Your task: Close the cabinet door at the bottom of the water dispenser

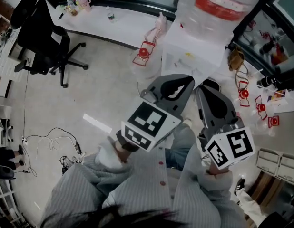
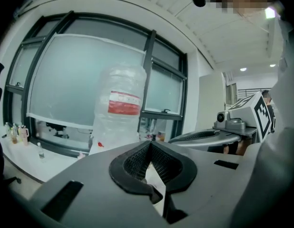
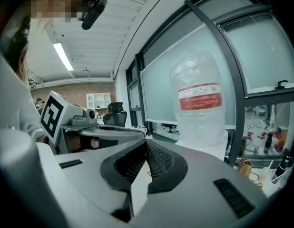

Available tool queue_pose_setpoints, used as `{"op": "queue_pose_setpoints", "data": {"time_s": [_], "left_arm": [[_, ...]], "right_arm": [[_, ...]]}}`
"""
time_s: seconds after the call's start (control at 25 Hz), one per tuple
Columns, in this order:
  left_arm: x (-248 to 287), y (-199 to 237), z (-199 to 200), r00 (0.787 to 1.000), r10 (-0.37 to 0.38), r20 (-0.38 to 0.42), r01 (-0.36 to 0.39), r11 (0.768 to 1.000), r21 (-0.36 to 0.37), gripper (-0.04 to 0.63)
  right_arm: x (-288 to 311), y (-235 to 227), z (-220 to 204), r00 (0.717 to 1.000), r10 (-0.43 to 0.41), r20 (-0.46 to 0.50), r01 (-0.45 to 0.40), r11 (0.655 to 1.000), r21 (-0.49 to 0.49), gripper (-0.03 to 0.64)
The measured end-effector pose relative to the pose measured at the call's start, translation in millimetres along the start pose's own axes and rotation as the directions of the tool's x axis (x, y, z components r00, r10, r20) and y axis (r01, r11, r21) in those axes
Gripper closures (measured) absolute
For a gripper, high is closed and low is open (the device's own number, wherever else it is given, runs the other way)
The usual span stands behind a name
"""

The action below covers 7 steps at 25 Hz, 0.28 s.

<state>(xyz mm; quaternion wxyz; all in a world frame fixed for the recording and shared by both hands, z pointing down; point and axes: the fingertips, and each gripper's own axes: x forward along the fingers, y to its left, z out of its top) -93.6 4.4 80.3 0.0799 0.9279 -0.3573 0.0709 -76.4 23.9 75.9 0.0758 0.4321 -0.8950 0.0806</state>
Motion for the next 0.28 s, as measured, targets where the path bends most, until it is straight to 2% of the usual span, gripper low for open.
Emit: {"op": "queue_pose_setpoints", "data": {"time_s": [0.12, 0.28], "left_arm": [[3, 7, 5, 1.0, -0.028, -0.006, 0.028, 0.999, 0.016, 0.584], [6, 15, 15, 0.998, -0.053, -0.017, 0.055, 0.992, 0.11, 0.584]], "right_arm": [[-1, -1, 0, 1.0, -0.006, -0.002, 0.006, 1.0, -0.004, 0.603], [-3, -5, 4, 1.0, -0.026, 0.003, 0.026, 1.0, -0.015, 0.603]]}}
